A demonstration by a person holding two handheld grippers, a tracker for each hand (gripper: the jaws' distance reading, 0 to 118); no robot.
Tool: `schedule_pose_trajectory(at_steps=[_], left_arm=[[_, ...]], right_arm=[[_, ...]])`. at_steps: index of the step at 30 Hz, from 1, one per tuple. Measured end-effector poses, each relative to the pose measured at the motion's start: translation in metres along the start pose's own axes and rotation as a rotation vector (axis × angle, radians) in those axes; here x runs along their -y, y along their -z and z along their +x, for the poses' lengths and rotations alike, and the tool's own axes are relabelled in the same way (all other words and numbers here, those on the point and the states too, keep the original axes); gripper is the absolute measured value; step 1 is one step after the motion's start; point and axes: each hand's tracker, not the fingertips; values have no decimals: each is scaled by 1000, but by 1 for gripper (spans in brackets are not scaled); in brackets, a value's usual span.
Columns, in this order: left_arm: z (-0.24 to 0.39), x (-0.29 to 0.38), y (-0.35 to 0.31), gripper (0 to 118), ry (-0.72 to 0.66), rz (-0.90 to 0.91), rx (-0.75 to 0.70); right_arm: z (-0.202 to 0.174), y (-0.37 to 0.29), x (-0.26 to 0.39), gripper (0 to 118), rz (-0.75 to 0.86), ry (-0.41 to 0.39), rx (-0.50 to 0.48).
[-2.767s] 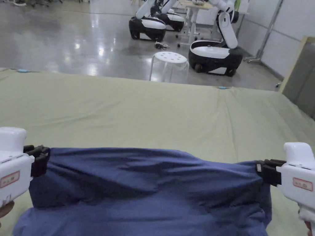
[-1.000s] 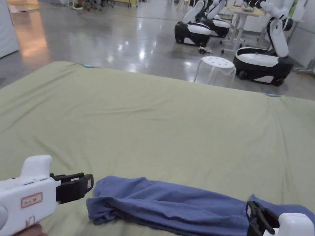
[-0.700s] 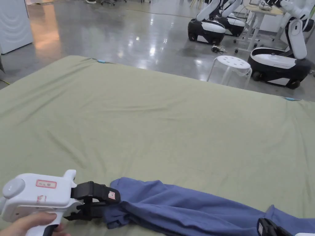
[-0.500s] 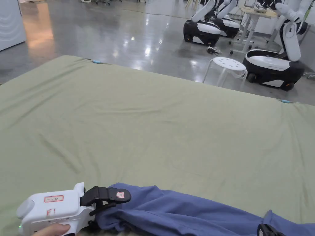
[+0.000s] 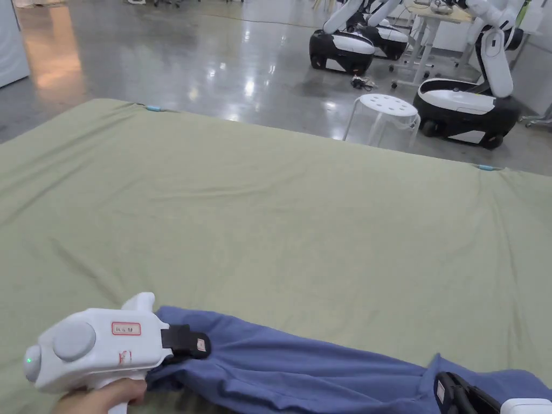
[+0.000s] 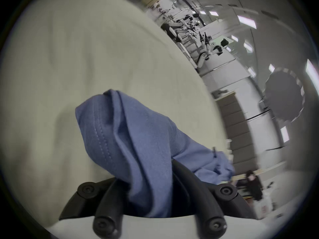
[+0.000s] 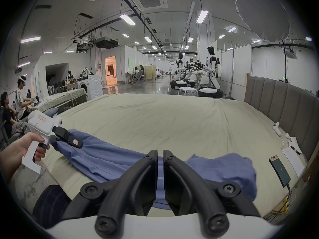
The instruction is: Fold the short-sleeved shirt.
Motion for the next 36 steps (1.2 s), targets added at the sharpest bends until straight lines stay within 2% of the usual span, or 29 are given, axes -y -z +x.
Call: schedule_pose_trajectory(at_steps=[4,6,9,11,14,17,18,19,20,21,22,23,24,26,28,32,36], left_arm=[[24,-8,-18,7,185,125,-333],[43,-2,-18,7,253,139,-421],[94,26,-7,7,371,156,-443],[130,50,12,7,445,135,-401],[177,91,71,7,560,43,-395],[187,119,131,7,590,-66,-381],[186,125,144,9,606,-94,-440],[185,130,150,16,635,-64,-477],[186,132,147,23,647,-28,-444],[188,128,141,31,636,-21,-426],[187,122,133,47,600,-17,-384],[184,114,121,57,539,-28,-281],[180,107,103,60,469,0,-181],[176,90,63,60,393,82,-19],[163,78,26,60,355,79,134],[129,66,-28,60,252,218,195],[112,64,-10,40,235,143,113]], right_arm=[[4,-8,1,9,29,11,-9],[6,-13,2,9,41,20,-16],[9,-17,5,9,57,28,-23],[12,-18,7,9,63,39,-28],[18,-22,9,9,69,62,-30],[26,-29,10,9,74,97,-30],[28,-31,11,9,75,106,-29],[29,-32,12,9,75,113,-28],[31,-33,13,9,76,115,-28],[32,-34,13,9,78,116,-29],[32,-35,13,9,79,116,-30],[32,-34,13,9,80,114,-32],[32,-34,13,9,81,114,-33],[32,-34,12,9,83,116,-36],[31,-34,11,9,84,120,-39],[30,-35,10,9,90,123,-43],[30,-31,11,9,81,143,-41]])
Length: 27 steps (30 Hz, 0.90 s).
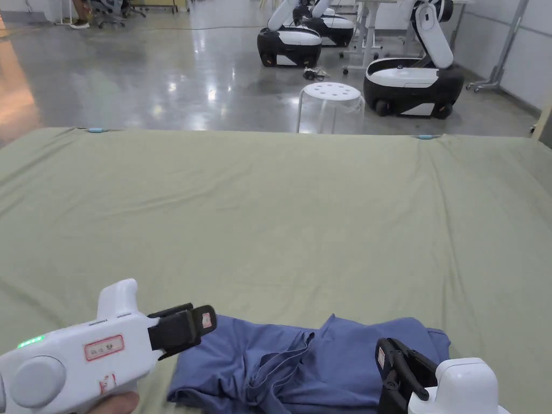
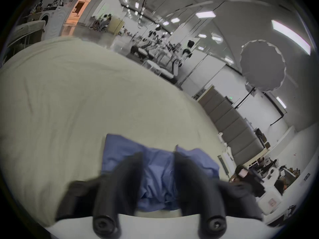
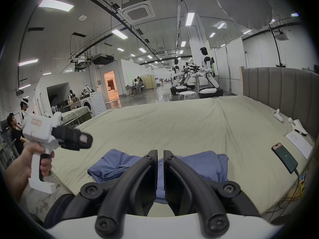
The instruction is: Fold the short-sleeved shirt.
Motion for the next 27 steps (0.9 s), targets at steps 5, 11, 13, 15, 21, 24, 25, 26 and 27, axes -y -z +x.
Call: schedule_pose_trajectory(at_steps=[5,11,13,15,21,24,25,26,27], left_arm=[[17,39,86,8,36,-182,-65],[59,84,144,8,12,-325,94],[70,90,155,8,42,-334,108],[79,90,145,8,93,-267,45],[92,80,23,8,464,153,-121],[86,88,-14,8,610,341,-353],[79,86,-18,8,602,340,-382],[71,82,-23,8,565,314,-366],[65,79,-27,17,518,294,-345]], right_arm=[[4,-2,3,9,-19,4,12],[21,-8,4,9,-31,-1,60],[25,-5,3,9,-37,7,67],[25,-4,0,9,-41,13,70],[12,2,-4,9,-19,-44,41],[3,4,-4,9,-5,-41,24],[1,4,-4,9,-4,-38,19],[-3,4,-3,9,-7,-35,11],[-5,3,-3,9,-9,-37,5]])
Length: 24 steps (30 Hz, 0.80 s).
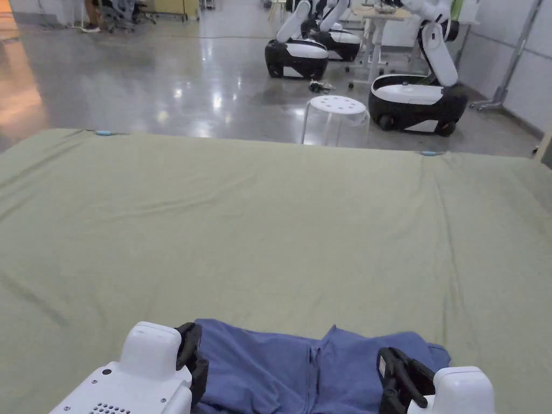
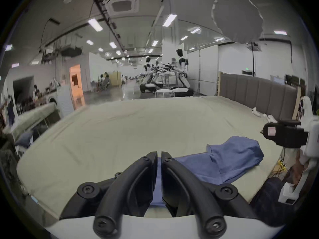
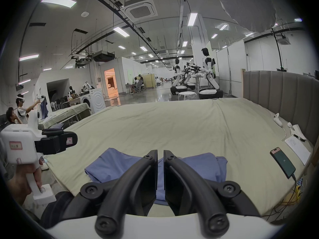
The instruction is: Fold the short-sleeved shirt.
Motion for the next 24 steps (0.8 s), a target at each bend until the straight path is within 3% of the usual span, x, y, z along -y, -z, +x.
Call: schedule_pose_trajectory(at_steps=[1,3,4,5,8,11,14,17,19,20,24], left_arm=[[-8,0,2,17,-44,-25,18],[-30,0,4,30,-110,-45,112],[-42,-1,6,57,-151,-62,153],[-56,-2,11,69,-211,-102,174],[-107,-1,26,70,-408,-208,320],[-168,23,54,70,-754,-249,508],[-198,56,90,71,-1040,-400,690],[-193,87,115,72,-1106,-423,712],[-176,105,135,71,-1224,-492,812],[-168,108,140,71,-1240,-423,885],[-137,98,166,70,-1185,-415,877]], right_arm=[[-3,-1,1,9,-1,-6,-3],[-8,-3,2,9,-2,-21,-9],[-9,-3,2,9,-5,-24,-9],[-10,-4,2,9,-8,-25,-11],[-12,-3,4,9,-14,-29,-7],[-13,-1,5,9,-25,-19,-3],[-17,2,6,9,-37,-22,-6],[-19,4,6,9,-47,-45,-9],[-19,6,5,9,-53,-56,-6],[-18,8,4,9,-56,-58,-4],[-15,13,3,9,-68,-52,8]])
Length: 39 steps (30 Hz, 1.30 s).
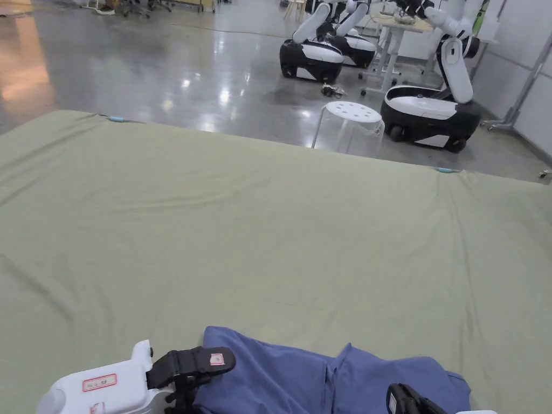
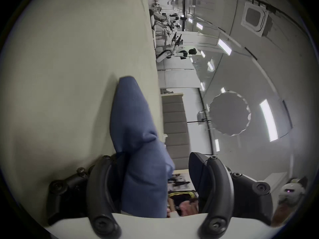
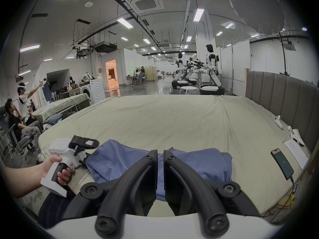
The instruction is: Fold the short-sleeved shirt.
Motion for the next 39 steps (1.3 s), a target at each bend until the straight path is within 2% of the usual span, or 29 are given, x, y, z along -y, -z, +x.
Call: schedule_pose_trajectory(at_steps=[1,2,3,4,5,7,8,11,13,19,24,27,30,33,35,36,38,39], left_arm=[[5,1,6,63,47,8,-64],[12,1,8,48,93,1,-106],[19,2,11,20,102,-2,-172],[25,3,13,12,109,6,-273],[21,3,11,12,109,27,-403],[22,4,4,12,82,66,-322],[29,7,4,12,92,112,-395],[56,11,-13,12,147,261,-455],[72,6,-32,12,190,331,-460],[120,2,-64,12,399,473,-697],[169,52,3,12,724,407,-781],[188,95,74,11,867,311,-757],[180,132,154,11,988,178,-795],[142,163,214,14,1063,1,-819],[109,165,228,36,1044,-158,-817],[97,165,231,40,1018,-210,-828],[102,167,217,41,1052,-132,-780],[113,163,209,43,1013,-91,-739]], right_arm=[[0,0,0,9,-2,5,0],[0,1,0,9,-2,6,1],[0,1,0,9,-3,5,1],[1,1,0,9,-4,3,2],[1,1,1,9,-5,3,1],[0,2,2,9,-8,5,-6],[0,3,3,9,-11,3,-8],[-1,1,2,9,-7,7,-10],[0,-2,1,9,5,11,-13],[3,-5,2,9,22,24,-24],[5,-8,5,9,27,29,-34],[10,-14,8,9,35,34,-27],[20,-22,12,9,38,32,0],[33,-31,17,9,35,36,41],[40,-37,19,9,32,46,71],[44,-39,18,9,30,51,72],[49,-42,20,9,37,47,81],[50,-43,20,9,40,40,86]])
